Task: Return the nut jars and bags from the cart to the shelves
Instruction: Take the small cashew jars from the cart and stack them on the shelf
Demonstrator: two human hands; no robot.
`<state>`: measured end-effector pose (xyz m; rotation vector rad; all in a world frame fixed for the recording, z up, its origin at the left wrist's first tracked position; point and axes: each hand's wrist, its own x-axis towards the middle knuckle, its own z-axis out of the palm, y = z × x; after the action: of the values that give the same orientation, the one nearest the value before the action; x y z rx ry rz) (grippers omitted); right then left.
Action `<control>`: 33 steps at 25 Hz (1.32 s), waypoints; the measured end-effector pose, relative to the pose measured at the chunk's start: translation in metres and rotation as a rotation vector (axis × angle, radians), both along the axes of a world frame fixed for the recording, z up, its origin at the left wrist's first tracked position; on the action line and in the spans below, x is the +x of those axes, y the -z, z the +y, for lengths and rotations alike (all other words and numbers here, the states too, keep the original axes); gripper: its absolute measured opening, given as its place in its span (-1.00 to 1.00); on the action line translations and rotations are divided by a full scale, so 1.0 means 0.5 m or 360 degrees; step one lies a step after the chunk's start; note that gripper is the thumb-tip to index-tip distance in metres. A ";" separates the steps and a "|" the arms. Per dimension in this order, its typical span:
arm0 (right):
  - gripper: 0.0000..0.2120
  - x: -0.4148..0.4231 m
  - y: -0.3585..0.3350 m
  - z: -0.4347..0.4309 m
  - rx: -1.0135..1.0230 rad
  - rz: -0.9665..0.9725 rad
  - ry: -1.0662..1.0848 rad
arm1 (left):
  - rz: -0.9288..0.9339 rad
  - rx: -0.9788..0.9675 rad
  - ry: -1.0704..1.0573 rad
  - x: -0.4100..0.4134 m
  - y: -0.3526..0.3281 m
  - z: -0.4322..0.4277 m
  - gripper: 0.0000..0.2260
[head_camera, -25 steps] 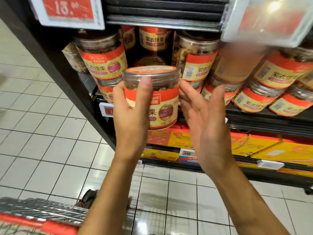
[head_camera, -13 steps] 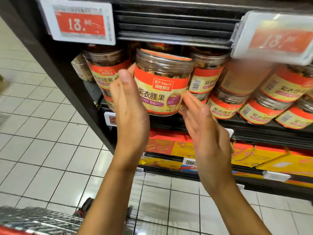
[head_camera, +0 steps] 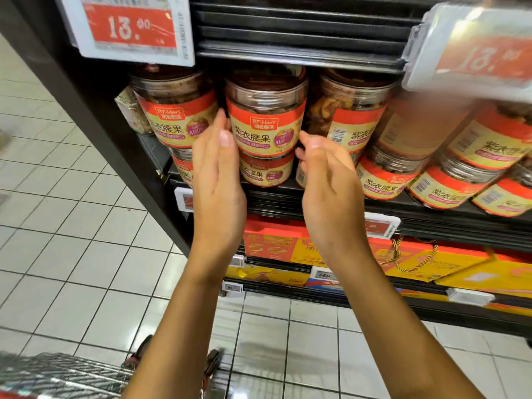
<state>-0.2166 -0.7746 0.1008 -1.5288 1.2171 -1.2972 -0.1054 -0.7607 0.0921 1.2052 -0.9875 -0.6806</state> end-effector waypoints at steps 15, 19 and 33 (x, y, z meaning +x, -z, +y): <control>-0.49 -0.002 -0.016 0.039 0.0083 0.0019 -0.0083 | 0.0055 0.0186 -0.0170 -0.015 -0.022 0.089 -0.80; -0.67 -0.038 -0.078 0.161 0.0273 -0.0013 -0.0503 | 0.0345 0.0349 -0.0265 -0.031 -0.100 0.271 -0.78; -0.75 0.161 -0.181 0.855 0.0391 0.0485 -0.2471 | 0.0883 0.0506 -0.2090 -0.042 -0.199 1.198 -0.76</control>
<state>-0.1359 -0.3469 0.1912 -1.7856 0.0551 0.1138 -0.1263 -0.1616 0.1915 1.5075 0.4563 -0.0595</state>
